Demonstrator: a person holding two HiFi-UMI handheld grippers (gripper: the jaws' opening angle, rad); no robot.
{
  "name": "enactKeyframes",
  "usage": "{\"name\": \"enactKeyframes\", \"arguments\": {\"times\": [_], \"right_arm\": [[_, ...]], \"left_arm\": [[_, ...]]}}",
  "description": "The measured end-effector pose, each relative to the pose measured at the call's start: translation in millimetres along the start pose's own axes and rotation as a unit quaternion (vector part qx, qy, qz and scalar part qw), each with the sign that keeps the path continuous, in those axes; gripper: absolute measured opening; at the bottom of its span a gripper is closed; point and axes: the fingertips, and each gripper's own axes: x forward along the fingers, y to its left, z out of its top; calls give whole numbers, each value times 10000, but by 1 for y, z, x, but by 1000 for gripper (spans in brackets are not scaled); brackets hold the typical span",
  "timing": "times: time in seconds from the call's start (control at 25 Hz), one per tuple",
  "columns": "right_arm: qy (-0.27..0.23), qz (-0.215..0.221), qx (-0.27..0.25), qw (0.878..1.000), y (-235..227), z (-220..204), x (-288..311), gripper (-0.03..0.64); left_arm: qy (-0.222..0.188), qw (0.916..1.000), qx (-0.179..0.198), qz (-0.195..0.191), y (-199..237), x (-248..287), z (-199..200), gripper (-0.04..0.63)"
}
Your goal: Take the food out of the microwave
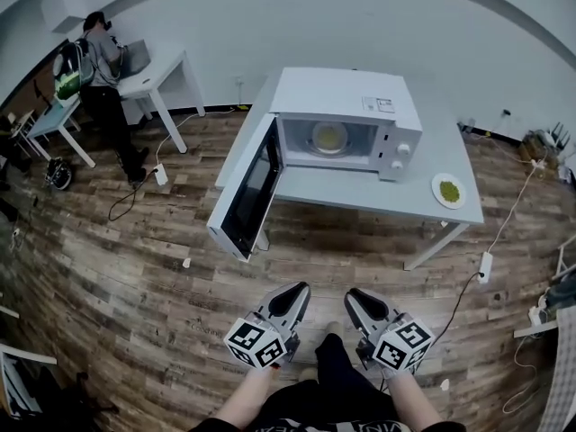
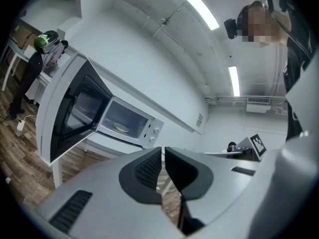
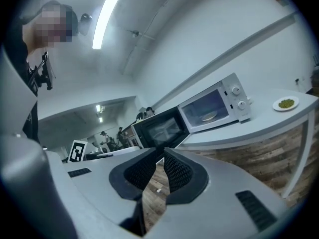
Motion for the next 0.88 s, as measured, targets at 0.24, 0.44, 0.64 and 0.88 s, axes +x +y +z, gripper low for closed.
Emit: {"name": "enactKeyframes", "arguments": {"times": [0.24, 0.44, 0.64, 0.88], "right_arm": [[-22, -99, -189, 9998, -53, 29, 31, 63], [34, -83, -244, 9997, -88, 47, 50, 63], [67, -41, -248, 9997, -116, 62, 68, 63], [147, 24, -222, 9996, -142, 70, 85, 63]], "left_arm": [[-18, 10000, 35, 68, 26, 60, 12, 26], [-19, 9999, 50, 87, 41, 102, 21, 26], [-40, 9998, 62, 157, 56, 132, 29, 26], [-2, 9997, 98, 233, 69, 160, 32, 26]]}}
